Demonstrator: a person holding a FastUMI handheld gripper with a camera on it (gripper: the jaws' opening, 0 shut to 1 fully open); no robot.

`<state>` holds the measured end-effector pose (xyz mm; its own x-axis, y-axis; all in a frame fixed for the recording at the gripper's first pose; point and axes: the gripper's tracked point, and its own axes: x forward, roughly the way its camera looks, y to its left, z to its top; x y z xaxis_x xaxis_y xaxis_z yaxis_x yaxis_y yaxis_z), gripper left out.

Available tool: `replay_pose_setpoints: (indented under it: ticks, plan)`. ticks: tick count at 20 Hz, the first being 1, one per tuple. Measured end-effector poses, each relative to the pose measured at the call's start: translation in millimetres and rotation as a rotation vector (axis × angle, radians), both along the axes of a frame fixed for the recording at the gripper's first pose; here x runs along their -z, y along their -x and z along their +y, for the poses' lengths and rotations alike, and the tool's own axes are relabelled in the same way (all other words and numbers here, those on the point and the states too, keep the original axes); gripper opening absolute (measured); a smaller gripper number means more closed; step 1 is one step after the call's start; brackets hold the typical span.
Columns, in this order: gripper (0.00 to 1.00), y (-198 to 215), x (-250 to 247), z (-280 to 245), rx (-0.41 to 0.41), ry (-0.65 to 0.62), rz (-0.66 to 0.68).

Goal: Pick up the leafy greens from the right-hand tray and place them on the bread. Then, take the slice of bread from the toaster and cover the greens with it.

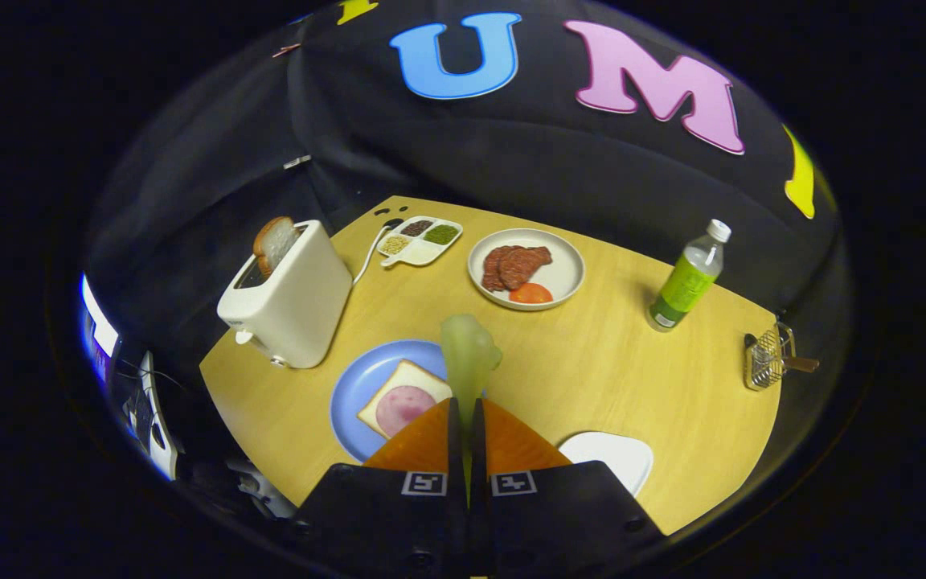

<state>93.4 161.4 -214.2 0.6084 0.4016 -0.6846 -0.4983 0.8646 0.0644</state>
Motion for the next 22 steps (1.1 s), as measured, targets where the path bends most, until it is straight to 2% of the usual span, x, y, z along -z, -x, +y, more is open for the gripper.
replay_pose_setpoints:
  ticks: [4,8,9,14,15,22]
  plan:
    - [0.06,-5.2,29.5,47.2,-0.038,0.012,0.013]
    - [0.08,-11.6,58.1,66.1,-0.015,0.034,0.047]
    - [0.12,-12.1,64.2,71.1,-0.015,0.038,0.051]
    - [0.22,-13.1,79.9,77.4,-0.02,0.082,0.059]
    - [0.28,-14.1,81.2,77.6,-0.019,0.086,0.059]
    - [0.29,-19.2,95.2,72.5,-0.015,0.135,0.074]
